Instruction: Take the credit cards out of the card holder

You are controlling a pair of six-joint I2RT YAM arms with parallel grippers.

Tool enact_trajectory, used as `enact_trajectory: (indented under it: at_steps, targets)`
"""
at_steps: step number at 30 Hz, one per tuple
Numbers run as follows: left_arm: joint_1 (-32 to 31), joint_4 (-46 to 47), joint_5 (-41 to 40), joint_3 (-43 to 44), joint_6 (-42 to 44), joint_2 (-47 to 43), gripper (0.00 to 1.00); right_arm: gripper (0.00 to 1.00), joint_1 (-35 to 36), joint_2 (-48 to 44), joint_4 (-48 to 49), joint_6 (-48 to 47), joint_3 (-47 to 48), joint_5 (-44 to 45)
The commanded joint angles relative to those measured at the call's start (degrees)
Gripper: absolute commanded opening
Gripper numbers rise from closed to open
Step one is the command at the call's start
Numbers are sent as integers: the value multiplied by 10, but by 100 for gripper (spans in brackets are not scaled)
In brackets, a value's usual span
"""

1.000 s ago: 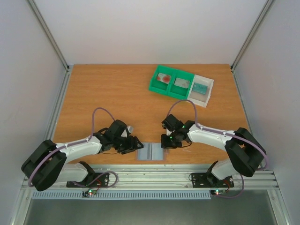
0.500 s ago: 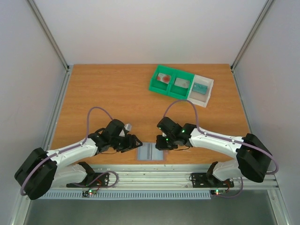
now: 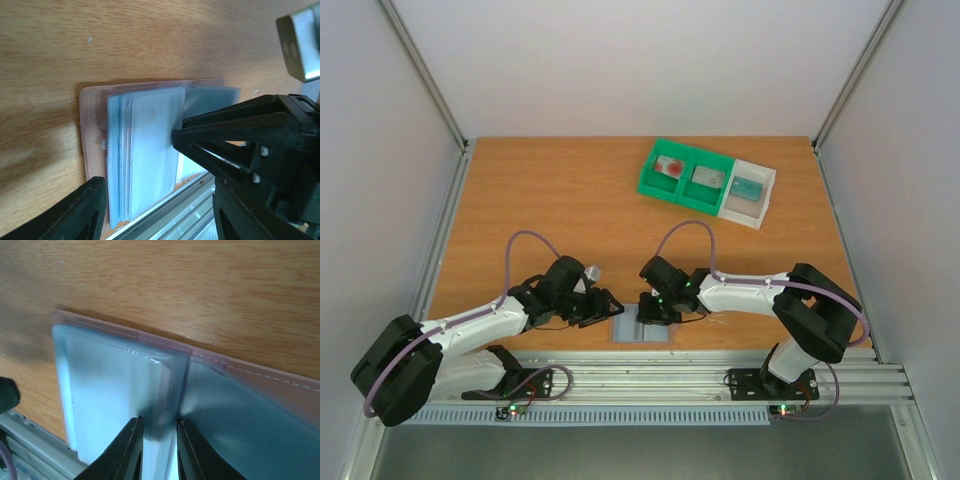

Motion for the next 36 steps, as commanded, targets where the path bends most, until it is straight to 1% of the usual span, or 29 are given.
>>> enact_trajectory:
  at_steps: [1,6,10,14,21,30,36]
  targets:
    - [-3,28,7,-3,-3,-3,59,19,6,17,41,12,-20,-3]
    - [-3,39,10,0,-2,6,59,6,5,19,43,11,-46,15]
    - [-3,58,20,5,-4,26,59,3,6,17,72,26,-73,16]
    - [-3,100,34,6,-19,55,59,3,5,15,104,37,-95,11]
    - [-3,112,32,10,-19,75,56,2,6,14,106,33,-95,9]
    - [-3,120,32,8,-21,77,50,2,6,17,113,33,-100,7]
    - [-3,108,35,12,-29,58,50,2,6,22,118,35,-101,5]
